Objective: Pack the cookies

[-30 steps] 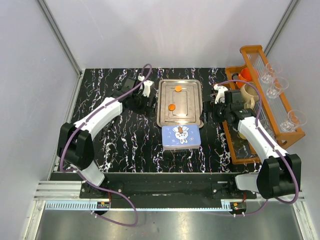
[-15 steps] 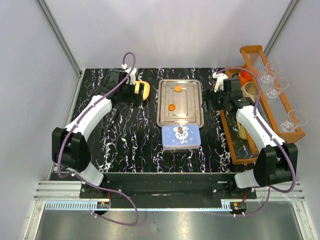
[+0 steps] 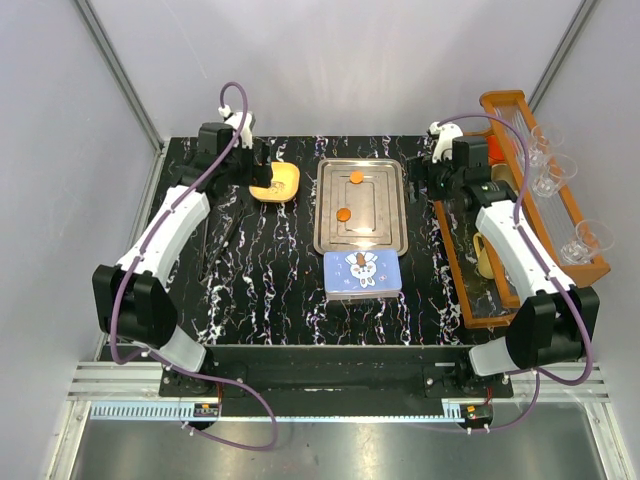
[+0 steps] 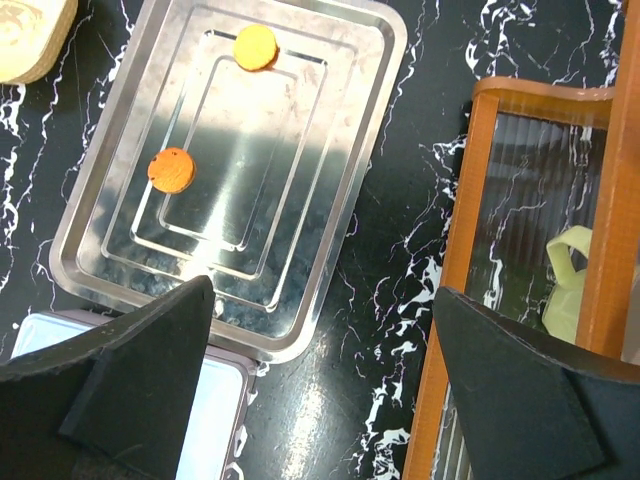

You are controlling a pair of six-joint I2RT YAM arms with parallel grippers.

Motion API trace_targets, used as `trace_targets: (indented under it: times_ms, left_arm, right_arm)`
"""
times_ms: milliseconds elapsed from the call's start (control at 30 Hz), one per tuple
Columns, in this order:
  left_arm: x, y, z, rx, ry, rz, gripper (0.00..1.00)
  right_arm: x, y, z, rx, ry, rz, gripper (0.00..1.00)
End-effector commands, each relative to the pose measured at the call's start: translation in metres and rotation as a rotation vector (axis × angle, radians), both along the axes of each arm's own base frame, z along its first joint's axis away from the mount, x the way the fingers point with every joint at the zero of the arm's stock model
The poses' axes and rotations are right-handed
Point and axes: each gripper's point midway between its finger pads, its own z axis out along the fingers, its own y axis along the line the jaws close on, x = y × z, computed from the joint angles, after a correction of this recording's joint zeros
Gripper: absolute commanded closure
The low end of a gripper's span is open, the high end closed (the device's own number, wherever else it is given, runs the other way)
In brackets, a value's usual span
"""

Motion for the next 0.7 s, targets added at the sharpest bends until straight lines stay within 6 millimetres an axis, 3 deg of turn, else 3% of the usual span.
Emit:
trace_targets:
  times_ms: [0, 667]
  left_arm:
    - [0.014, 0.016, 0.064, -0.025, -0.168, 0.078, 0.01]
    - [0.020, 0.028, 0.111, -0.057, -0.280, 0.094, 0.01]
  right_arm:
    - [0.016, 0.001, 0.038, 0.000, -0.116, -0.012, 0.00]
    - [0.020, -0.010, 0.096, -0.004, -0.309, -0.068, 0.00]
